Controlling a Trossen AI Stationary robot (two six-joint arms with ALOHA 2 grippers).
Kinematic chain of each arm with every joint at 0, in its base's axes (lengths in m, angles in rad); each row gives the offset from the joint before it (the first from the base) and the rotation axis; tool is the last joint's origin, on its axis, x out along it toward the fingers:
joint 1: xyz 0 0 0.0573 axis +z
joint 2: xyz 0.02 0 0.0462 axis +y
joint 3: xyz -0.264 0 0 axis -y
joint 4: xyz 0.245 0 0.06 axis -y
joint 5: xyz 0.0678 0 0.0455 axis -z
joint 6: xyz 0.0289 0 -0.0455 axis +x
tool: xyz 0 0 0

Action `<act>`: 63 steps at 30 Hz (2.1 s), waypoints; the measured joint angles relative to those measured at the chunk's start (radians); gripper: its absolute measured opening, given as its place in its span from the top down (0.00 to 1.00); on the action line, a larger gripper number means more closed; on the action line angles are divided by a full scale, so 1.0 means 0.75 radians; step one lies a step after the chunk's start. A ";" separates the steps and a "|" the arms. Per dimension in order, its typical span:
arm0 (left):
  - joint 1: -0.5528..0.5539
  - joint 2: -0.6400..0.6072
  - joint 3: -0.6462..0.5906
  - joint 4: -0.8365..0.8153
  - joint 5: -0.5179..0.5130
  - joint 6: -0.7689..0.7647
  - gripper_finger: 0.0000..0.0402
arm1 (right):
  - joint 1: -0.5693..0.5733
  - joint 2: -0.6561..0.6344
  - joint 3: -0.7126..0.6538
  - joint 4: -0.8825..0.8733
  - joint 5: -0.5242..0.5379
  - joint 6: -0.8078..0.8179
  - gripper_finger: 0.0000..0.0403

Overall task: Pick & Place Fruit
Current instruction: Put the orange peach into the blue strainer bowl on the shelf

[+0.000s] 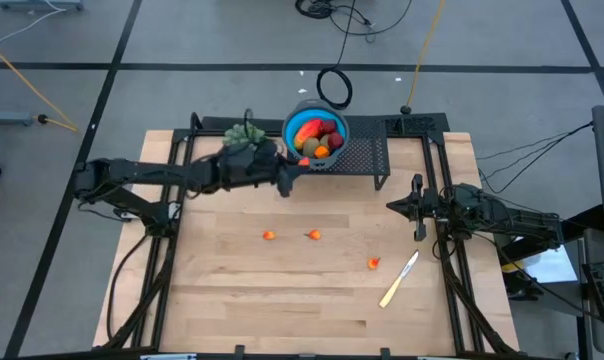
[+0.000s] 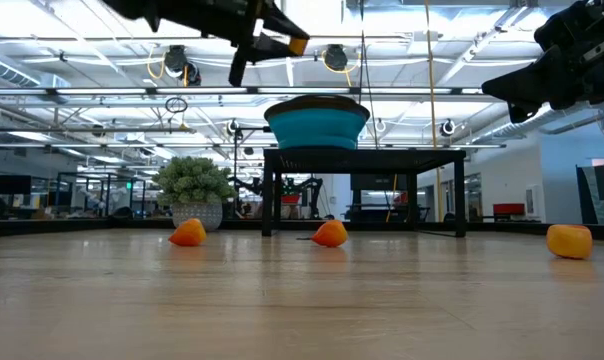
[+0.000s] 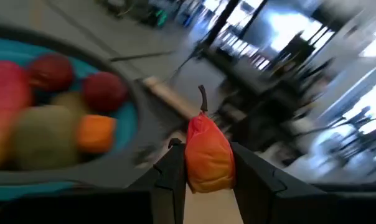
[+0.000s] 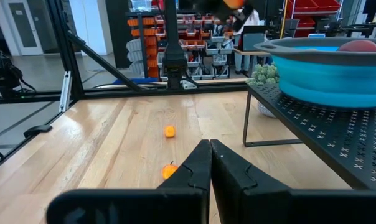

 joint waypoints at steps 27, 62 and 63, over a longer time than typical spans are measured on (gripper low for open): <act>0.350 0.158 0.370 -0.485 -0.006 0.481 0.75 | 0.000 0.001 0.000 0.001 0.007 0.006 1.00; 0.349 0.385 0.597 -0.844 0.016 0.666 0.75 | 0.001 0.001 0.000 -0.010 0.070 0.003 1.00; 0.349 0.385 0.597 -0.847 0.016 0.666 0.73 | 0.001 0.001 0.000 -0.010 0.070 0.003 1.00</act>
